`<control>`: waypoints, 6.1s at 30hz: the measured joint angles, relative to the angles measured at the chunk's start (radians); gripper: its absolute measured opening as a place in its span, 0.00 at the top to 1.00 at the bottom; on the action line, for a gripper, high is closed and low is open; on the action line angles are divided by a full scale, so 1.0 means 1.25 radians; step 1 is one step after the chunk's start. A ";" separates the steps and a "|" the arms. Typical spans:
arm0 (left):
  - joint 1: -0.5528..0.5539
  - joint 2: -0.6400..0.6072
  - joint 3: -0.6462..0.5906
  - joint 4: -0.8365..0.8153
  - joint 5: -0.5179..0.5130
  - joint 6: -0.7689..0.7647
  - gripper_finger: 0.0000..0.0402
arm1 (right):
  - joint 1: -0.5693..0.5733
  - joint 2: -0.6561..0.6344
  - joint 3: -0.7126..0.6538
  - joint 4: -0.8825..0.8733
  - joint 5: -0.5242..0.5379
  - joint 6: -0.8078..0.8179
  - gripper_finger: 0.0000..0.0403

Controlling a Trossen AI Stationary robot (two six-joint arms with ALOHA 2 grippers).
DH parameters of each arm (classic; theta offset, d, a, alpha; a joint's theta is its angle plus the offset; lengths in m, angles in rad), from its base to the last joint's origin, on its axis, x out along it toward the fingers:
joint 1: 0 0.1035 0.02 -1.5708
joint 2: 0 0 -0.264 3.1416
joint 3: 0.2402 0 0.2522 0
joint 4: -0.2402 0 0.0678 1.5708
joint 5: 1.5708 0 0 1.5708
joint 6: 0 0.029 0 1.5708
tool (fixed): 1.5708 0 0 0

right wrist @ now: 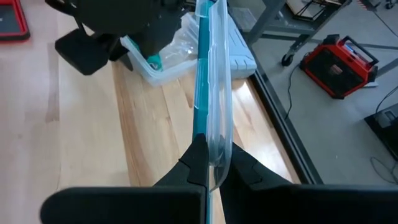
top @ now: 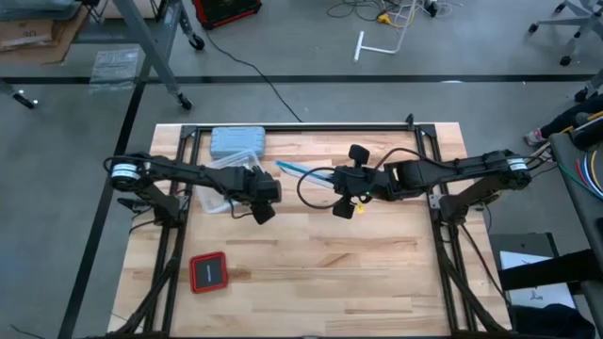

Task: Roll bandage
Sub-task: Close the transparent food container

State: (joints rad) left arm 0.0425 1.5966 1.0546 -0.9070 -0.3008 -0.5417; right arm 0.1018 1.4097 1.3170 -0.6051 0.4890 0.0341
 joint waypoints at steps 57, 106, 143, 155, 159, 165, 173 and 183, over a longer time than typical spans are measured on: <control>-0.180 0.304 0.327 0.460 0.208 0.086 0.56 | 0.006 -0.116 -0.012 -0.147 -0.032 0.021 0.98; -0.546 -0.363 -0.232 0.623 -0.600 -0.062 0.70 | 0.220 0.183 -0.195 0.584 0.193 -0.605 0.98; -0.540 -0.284 -0.241 0.669 -0.618 -0.092 0.72 | 0.402 0.183 -0.194 0.475 0.221 -0.318 0.70; -0.540 -0.285 -0.246 0.531 -0.562 -0.265 0.72 | 0.351 0.092 -0.196 -0.086 0.248 0.476 0.71; -0.519 -0.285 -0.246 0.393 -0.560 -0.396 0.72 | 0.302 0.063 -0.228 -0.157 0.200 0.589 0.82; -0.478 -0.285 -0.243 0.237 -0.310 -0.581 0.78 | 0.183 0.045 -0.321 0.038 -0.001 0.520 0.98; -0.478 -0.301 -0.241 0.131 -0.239 -0.690 0.98 | 0.071 0.046 -0.413 0.169 -0.094 0.472 1.00; -0.477 -0.285 -0.249 0.009 -0.159 -0.819 0.99 | 0.037 0.051 -0.441 0.280 -0.167 0.413 1.00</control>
State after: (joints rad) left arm -0.5541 1.2408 0.7439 -0.8951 -0.5000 -1.5660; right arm 0.1476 1.4738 0.7658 -0.2556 0.2805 0.5504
